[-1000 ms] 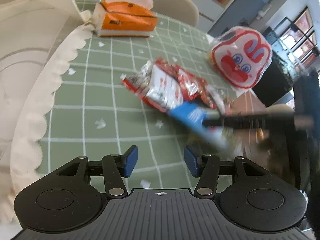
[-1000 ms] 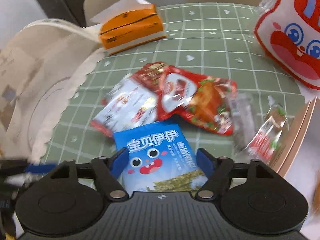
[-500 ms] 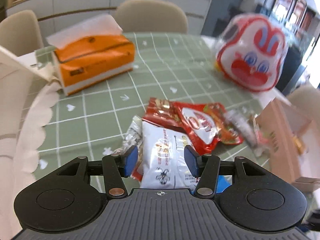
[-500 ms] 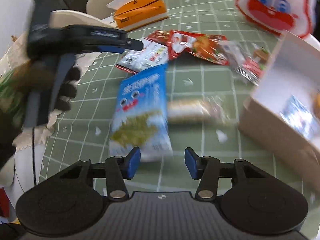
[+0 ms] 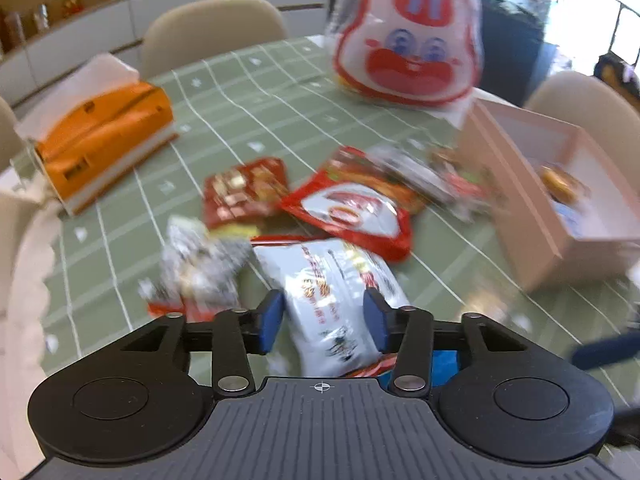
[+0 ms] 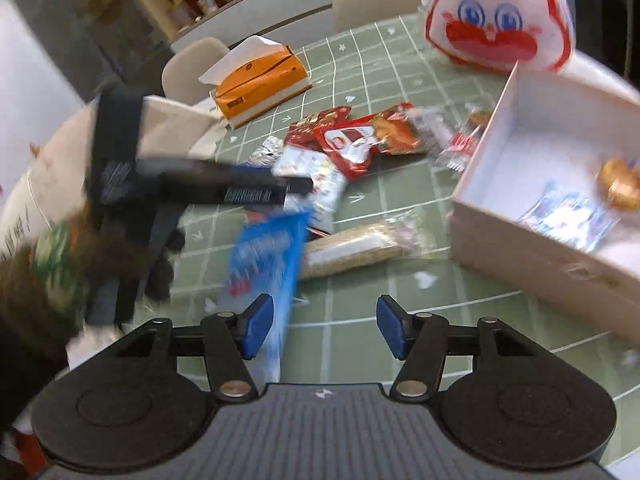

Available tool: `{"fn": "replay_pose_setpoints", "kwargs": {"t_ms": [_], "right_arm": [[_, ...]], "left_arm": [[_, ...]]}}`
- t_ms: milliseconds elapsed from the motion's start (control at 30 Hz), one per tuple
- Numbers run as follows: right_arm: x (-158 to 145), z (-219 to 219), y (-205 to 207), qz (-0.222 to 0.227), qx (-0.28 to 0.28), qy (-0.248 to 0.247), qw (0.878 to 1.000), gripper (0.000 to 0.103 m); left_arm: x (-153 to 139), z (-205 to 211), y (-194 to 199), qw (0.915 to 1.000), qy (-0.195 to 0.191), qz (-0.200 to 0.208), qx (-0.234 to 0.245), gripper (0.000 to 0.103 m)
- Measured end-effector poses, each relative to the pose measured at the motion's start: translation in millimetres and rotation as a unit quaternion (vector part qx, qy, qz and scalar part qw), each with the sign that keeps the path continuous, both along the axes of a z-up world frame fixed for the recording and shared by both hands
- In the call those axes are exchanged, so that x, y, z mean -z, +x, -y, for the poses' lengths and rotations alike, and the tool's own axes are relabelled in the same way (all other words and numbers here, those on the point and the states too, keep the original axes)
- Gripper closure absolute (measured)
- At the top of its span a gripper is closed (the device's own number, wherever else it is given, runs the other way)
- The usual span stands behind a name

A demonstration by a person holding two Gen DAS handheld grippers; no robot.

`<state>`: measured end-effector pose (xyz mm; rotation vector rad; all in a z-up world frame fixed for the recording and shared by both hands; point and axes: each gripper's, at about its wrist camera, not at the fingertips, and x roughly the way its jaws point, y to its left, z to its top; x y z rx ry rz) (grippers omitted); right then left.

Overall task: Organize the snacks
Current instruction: 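Move both grippers back over the snack pile toward the blue seaweed bag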

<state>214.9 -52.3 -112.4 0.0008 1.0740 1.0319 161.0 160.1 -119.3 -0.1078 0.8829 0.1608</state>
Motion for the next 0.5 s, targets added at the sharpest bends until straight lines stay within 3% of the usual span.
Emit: {"fn": "replay_pose_setpoints", "kwargs": {"t_ms": [167,233,367,500], "right_arm": [[18.0,-18.5,-7.4,-0.055,-0.008,0.004,0.998,0.046],[23.4,-26.0,-18.6,-0.065,-0.018,0.000,0.998,0.051],[31.3,-36.3,-39.0,-0.083,-0.047,-0.015,0.995,0.093],[30.8,-28.2,-53.4,-0.091,-0.052,-0.019,0.994,0.099]], "left_arm": [[2.3,1.3,-28.4,0.9990,-0.045,0.003,-0.007,0.064],[4.6,1.9,-37.7,0.9984,-0.056,0.003,-0.011,0.069],[7.7,-0.2,-54.6,0.9972,-0.073,0.008,-0.014,0.072],[7.1,-4.5,-65.5,0.9960,-0.088,0.014,-0.015,0.074]]}}
